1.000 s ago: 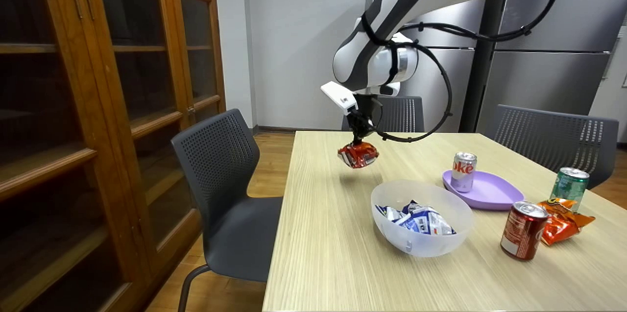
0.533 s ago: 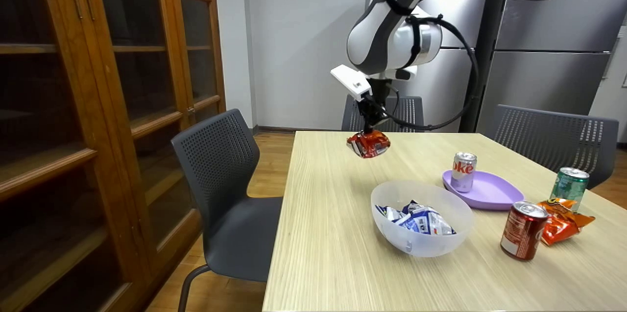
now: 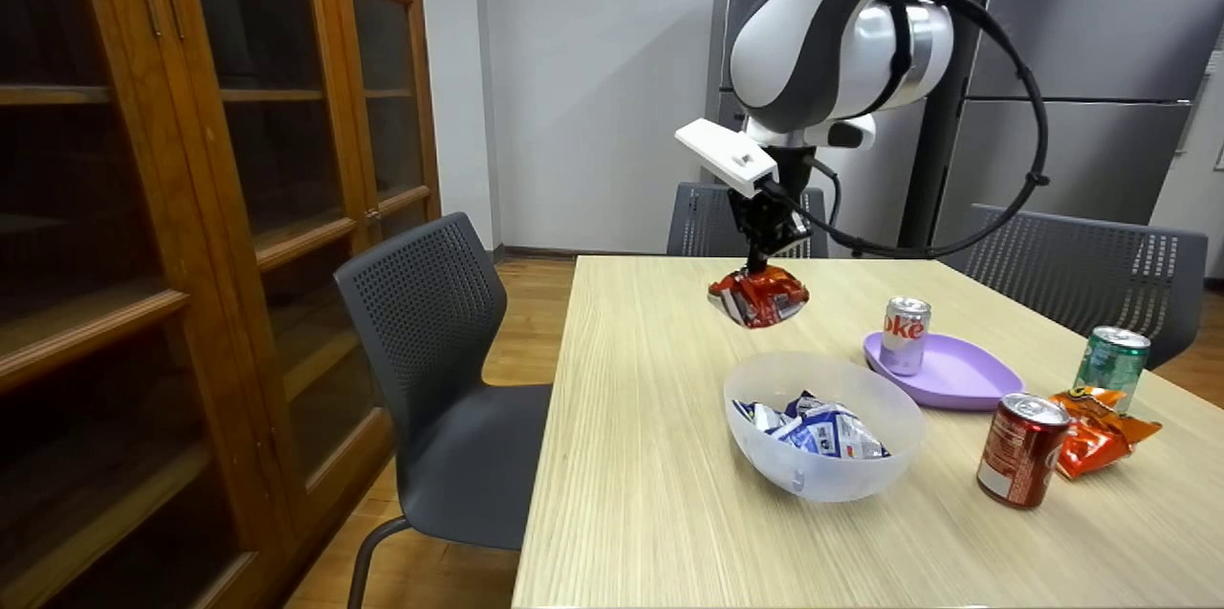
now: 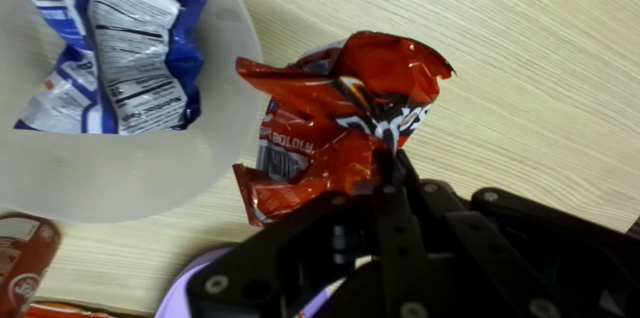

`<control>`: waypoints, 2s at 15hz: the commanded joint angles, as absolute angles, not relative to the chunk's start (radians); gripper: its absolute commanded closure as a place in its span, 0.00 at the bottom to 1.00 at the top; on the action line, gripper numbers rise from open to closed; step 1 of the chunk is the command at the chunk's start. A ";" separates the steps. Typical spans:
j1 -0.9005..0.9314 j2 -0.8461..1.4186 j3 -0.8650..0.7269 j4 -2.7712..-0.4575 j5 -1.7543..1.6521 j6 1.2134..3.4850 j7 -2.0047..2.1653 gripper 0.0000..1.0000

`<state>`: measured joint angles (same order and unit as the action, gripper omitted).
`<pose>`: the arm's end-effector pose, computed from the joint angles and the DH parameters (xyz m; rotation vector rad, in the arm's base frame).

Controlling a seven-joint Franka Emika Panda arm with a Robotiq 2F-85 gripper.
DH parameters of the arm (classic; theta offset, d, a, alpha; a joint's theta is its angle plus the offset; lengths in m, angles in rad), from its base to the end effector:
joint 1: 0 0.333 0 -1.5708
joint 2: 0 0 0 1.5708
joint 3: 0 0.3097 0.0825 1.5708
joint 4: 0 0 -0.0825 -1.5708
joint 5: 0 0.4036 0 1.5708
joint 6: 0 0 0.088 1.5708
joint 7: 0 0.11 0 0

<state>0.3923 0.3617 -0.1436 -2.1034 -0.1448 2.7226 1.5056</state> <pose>0.5963 0.1581 0.2482 -2.5428 1.5878 -0.3936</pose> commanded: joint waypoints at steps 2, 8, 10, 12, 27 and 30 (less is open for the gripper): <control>0.380 0.207 -0.119 -2.299 -0.206 2.726 1.561 1.00; 0.343 0.160 -0.060 -2.383 -0.186 2.707 1.544 1.00; 0.333 0.170 -0.046 -2.387 -0.180 2.704 1.542 1.00; 0.325 0.190 -0.038 -2.380 -0.178 2.703 1.544 1.00; 0.306 0.364 -0.040 -2.240 -0.117 2.688 1.515 1.00; 0.309 0.377 -0.046 -2.224 -0.110 2.685 1.513 1.00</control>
